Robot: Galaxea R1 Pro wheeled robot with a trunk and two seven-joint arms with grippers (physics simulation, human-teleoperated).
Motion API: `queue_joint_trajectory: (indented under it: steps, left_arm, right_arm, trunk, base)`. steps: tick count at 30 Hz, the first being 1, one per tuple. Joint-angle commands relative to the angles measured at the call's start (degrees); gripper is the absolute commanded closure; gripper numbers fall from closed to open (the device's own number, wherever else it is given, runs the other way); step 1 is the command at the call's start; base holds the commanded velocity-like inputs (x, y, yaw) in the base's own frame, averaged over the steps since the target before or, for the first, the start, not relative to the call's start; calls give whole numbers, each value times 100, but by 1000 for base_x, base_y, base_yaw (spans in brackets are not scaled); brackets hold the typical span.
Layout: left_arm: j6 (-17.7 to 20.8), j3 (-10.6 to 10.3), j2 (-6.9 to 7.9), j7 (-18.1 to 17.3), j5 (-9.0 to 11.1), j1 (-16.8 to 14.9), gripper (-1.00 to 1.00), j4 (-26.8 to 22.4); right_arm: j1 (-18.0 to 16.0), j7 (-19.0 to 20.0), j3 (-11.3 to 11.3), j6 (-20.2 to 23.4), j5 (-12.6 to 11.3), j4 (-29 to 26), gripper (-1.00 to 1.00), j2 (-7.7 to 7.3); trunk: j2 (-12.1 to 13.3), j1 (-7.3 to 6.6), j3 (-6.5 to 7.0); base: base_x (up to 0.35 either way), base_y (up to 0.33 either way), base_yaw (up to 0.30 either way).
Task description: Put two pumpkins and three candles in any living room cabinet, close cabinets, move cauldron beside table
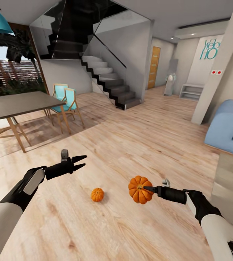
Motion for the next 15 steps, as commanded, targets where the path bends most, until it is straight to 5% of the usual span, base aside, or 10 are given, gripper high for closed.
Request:
queue_joint_trajectory:
  steps: [1, 15]
  left_arm:
    - [0, 0, 0, -4, 0, 0, -100, 0]
    - [0, 0, 0, -7, 0, 0, -100, 0]
  right_arm:
    - [0, 9, -4, 14, -5, -1, 100, 0]
    - [8, 17, -4, -3, -19, 0, 100, -8]
  trunk:
    - [0, 0, 0]
    - [0, 0, 0]
  base:
    - [336, 0, 0]
    - [337, 0, 0]
